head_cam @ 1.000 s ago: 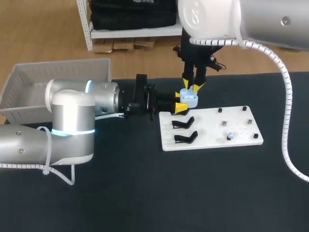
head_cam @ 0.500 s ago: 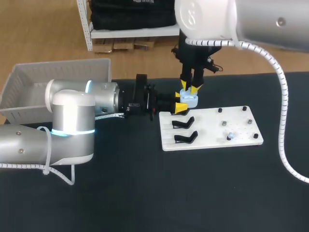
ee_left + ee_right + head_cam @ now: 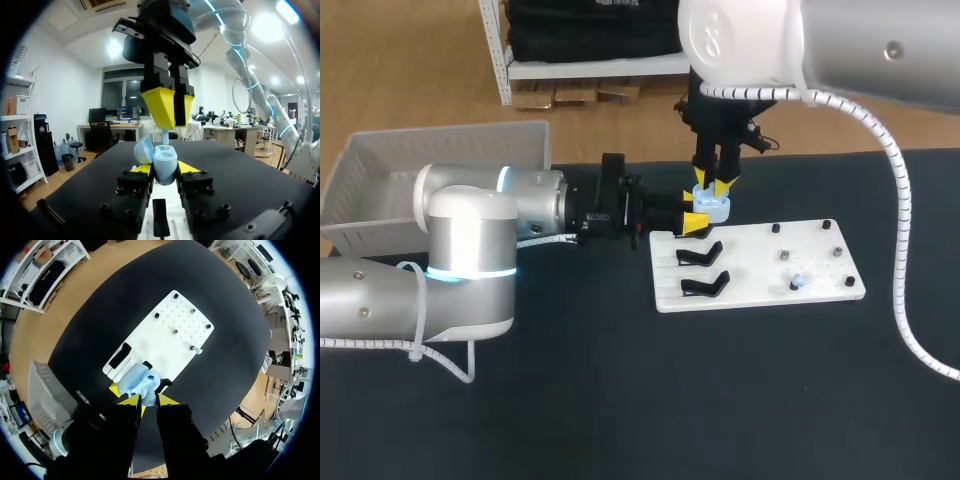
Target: Pick up each earbud case from the left stands, insert the matching earbuds, close the lid, and place the case in the box.
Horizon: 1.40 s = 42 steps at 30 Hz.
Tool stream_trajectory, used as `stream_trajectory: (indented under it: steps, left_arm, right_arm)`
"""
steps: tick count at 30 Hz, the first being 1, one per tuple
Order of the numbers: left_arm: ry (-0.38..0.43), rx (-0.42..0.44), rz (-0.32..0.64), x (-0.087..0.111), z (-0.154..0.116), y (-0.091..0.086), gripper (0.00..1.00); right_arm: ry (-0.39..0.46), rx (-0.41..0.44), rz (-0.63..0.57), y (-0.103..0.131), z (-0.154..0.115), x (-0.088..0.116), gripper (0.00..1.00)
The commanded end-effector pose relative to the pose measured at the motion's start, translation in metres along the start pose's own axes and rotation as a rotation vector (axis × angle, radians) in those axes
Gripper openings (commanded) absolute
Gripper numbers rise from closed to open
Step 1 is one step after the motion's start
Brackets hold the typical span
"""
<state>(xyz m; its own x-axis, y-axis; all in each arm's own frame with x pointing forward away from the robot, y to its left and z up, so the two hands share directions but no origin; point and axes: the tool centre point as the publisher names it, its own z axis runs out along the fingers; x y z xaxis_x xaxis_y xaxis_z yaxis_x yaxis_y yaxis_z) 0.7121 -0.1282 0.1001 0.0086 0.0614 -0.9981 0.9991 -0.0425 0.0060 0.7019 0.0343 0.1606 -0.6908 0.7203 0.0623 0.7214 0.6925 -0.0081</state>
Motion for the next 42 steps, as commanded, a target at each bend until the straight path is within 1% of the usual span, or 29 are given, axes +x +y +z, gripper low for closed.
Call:
stream_trajectory:
  steps: [1,25,42]
  left_arm:
    - [-0.004,-0.003,0.003,0.0011,0.0001,-0.0005,0.0]
    - [-0.004,-0.003,0.003,0.0011,0.0001,-0.0005,0.0]
    - [-0.004,-0.003,0.003,0.0011,0.0001,-0.0005,0.0]
  right_arm:
    - [-0.001,0.003,0.005,-0.0002,0.0022,-0.0005,0.0]
    - [-0.002,0.0,0.014,-0.001,0.0061,-0.0072,0.0]
    - [-0.002,0.014,0.015,-0.0002,0.01,-0.0089,0.0]
